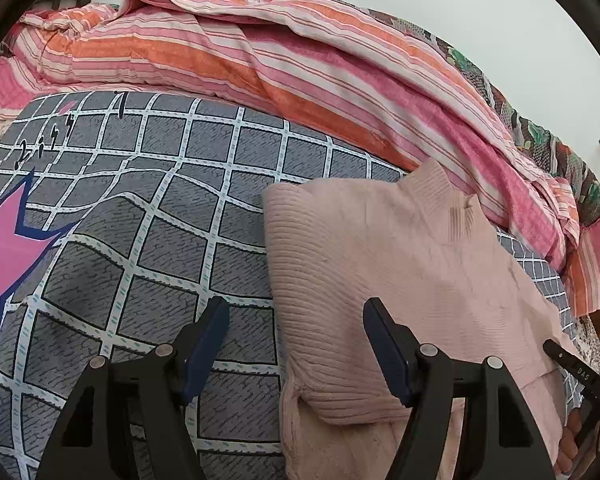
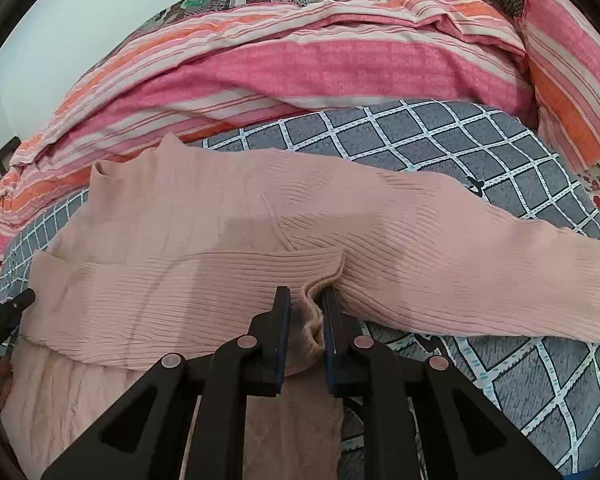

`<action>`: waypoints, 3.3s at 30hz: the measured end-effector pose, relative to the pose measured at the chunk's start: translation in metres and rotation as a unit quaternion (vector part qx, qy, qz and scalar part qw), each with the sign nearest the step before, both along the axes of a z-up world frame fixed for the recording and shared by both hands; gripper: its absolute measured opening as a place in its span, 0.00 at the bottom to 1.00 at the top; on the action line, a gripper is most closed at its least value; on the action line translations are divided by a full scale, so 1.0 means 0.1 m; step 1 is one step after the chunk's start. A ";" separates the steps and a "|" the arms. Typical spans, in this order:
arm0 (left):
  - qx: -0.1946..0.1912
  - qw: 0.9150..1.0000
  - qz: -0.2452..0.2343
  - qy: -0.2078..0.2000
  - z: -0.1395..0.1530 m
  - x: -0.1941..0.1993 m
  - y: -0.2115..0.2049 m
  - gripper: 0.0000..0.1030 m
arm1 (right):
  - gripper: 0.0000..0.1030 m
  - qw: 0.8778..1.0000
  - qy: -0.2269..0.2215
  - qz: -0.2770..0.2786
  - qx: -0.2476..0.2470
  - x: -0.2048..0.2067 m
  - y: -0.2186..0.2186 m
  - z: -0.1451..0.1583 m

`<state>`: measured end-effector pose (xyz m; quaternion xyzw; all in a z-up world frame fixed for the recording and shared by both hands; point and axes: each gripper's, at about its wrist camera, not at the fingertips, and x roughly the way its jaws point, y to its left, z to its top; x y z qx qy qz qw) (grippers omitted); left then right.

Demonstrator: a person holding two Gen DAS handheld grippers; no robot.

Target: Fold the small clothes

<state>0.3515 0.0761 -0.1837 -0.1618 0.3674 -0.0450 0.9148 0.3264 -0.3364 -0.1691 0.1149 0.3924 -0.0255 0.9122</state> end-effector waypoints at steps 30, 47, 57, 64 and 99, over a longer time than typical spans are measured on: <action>-0.007 1.000 0.000 0.001 -0.01 0.03 0.03 0.66 | 0.74 0.991 -0.064 -0.116 0.035 -1.26 -1.93 0.34; -0.011 1.000 0.001 0.002 -0.01 0.03 0.03 0.66 | 0.70 0.971 -0.047 -0.204 0.116 -1.34 -2.69 0.00; -0.016 1.000 0.000 0.001 0.00 0.03 0.04 0.66 | 0.06 0.973 -0.036 -0.223 0.051 -1.20 -2.66 0.21; -0.025 1.000 0.000 -0.008 0.03 0.00 0.06 0.66 | 0.06 0.978 -0.099 -0.178 -0.040 -1.22 -2.08 1.01; 0.074 0.996 0.049 0.009 0.23 -1.57 0.82 0.69 | 0.44 0.982 0.018 0.189 -0.004 0.20 2.33 0.48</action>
